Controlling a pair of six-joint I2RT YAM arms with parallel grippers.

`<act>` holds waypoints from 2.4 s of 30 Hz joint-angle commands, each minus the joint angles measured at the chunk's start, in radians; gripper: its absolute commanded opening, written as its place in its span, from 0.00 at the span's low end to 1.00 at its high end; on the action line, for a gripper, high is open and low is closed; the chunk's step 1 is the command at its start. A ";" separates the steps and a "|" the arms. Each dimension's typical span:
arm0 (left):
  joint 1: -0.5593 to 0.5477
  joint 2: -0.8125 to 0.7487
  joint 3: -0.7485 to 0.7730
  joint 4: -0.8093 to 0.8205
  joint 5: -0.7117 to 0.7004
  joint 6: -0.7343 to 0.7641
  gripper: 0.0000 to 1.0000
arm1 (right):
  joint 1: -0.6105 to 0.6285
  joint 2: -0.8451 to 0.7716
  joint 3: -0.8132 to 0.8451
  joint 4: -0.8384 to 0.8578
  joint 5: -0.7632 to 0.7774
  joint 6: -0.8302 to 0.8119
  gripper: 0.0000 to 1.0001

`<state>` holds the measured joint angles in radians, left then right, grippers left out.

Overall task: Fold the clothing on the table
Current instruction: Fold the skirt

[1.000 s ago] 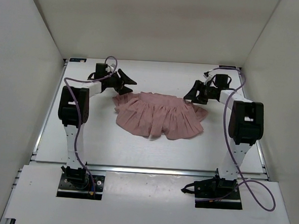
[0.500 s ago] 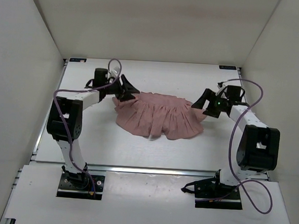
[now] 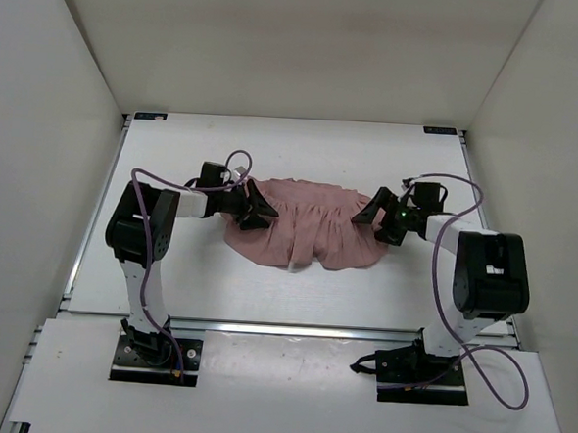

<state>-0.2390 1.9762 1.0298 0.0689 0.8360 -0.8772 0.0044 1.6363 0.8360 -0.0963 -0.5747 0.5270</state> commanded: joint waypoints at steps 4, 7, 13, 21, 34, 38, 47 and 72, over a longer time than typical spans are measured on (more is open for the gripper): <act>-0.005 0.000 -0.065 0.063 -0.020 -0.011 0.65 | 0.081 0.102 0.005 0.171 -0.014 0.105 0.82; -0.010 0.003 -0.077 0.063 -0.028 -0.009 0.64 | 0.106 0.143 0.026 0.210 -0.046 0.125 0.58; -0.026 -0.002 -0.126 0.127 -0.025 -0.046 0.63 | 0.083 0.209 0.038 0.254 -0.146 0.131 0.00; -0.085 -0.094 -0.088 0.149 0.000 -0.133 0.65 | -0.099 0.091 0.098 -0.092 -0.176 -0.152 0.00; -0.129 -0.126 0.002 0.275 -0.003 -0.282 0.65 | -0.115 0.129 0.359 -0.410 -0.085 -0.340 0.00; -0.100 -0.028 0.088 0.269 -0.049 -0.250 0.63 | -0.066 0.131 0.435 -0.438 -0.056 -0.321 0.01; -0.091 0.171 0.168 0.282 -0.141 -0.256 0.61 | 0.138 0.198 0.718 -0.517 0.012 -0.294 0.00; 0.030 0.002 -0.011 0.534 -0.049 -0.439 0.66 | 0.465 0.494 0.966 -0.474 0.087 -0.246 0.00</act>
<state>-0.2489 2.1334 1.0492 0.5167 0.7521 -1.2602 0.4835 2.1517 1.7405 -0.5472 -0.5064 0.3092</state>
